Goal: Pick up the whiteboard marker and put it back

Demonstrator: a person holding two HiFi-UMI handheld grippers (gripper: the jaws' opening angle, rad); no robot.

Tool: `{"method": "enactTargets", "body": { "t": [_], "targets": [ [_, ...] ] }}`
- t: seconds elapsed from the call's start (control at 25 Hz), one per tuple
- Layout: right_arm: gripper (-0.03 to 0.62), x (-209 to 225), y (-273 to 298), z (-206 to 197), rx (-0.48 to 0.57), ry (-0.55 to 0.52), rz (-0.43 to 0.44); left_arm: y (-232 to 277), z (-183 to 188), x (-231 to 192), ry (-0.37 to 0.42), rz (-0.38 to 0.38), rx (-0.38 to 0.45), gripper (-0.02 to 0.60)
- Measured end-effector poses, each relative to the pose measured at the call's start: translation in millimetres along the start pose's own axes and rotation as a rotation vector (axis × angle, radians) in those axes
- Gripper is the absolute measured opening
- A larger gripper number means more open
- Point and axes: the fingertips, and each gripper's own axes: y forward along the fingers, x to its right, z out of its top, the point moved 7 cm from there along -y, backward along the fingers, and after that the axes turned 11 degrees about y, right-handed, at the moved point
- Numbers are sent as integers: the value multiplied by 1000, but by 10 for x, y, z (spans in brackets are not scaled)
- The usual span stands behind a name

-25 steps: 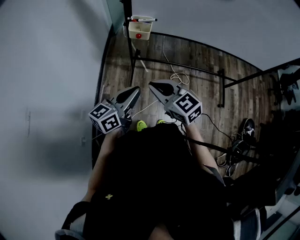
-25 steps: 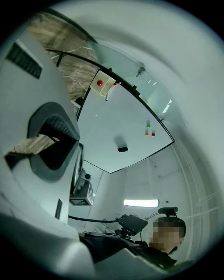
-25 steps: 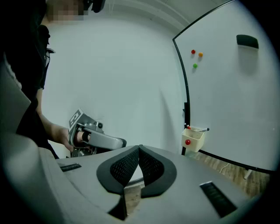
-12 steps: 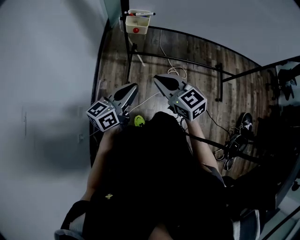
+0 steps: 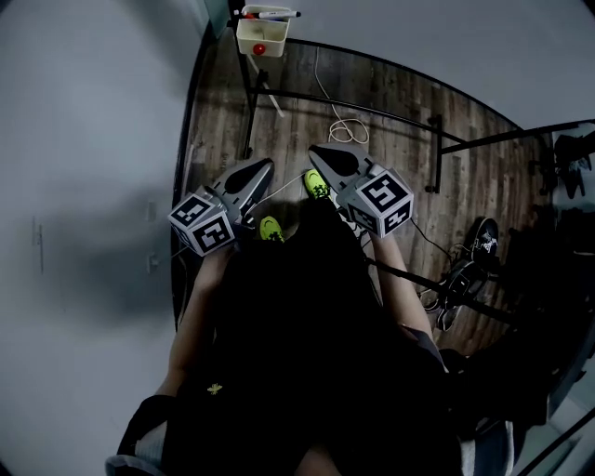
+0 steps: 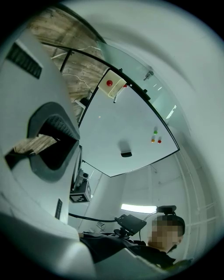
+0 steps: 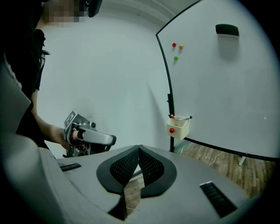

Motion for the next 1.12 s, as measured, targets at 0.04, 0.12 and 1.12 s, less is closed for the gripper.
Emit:
{"method": "enactTargets", "body": {
  "t": [0.04, 0.12, 1.12],
  "targets": [
    [6, 59, 19, 22, -1, -2, 13, 45, -4, -18, -3, 11, 2, 14],
    [6, 185, 74, 79, -6, -15, 39, 131, 7, -59, -9, 43, 15, 14],
    [6, 1784, 720, 852, -57, -140, 319, 1450, 324, -442, -16, 362, 122, 14]
  ]
}}
